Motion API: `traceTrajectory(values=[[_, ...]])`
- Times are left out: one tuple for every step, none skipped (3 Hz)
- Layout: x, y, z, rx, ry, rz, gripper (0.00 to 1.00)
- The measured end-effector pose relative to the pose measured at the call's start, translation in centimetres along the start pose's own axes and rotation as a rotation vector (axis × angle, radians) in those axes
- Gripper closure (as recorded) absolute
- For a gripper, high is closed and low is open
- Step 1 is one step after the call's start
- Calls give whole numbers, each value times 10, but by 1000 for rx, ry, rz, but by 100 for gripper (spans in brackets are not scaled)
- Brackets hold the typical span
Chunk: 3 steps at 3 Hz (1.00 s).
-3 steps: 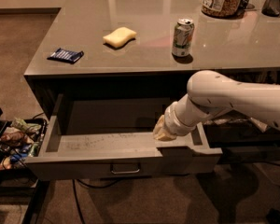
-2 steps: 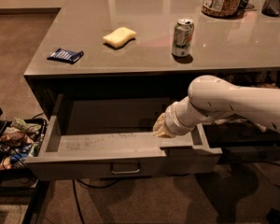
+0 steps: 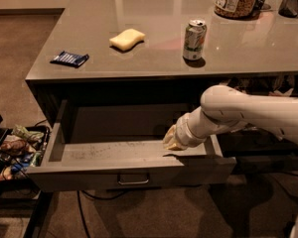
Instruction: Open top drawer
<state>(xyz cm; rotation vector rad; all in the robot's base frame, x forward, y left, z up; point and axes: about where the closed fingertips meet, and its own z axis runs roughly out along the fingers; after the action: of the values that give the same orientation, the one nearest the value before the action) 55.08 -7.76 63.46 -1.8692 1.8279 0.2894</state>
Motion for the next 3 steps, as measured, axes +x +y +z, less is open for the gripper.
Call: traceTrajectory(values=[[8,21,7,-72,-13,7,100],[8,26,6,-89,-20,7,100],[8,34,1,-97,-23,14,100]])
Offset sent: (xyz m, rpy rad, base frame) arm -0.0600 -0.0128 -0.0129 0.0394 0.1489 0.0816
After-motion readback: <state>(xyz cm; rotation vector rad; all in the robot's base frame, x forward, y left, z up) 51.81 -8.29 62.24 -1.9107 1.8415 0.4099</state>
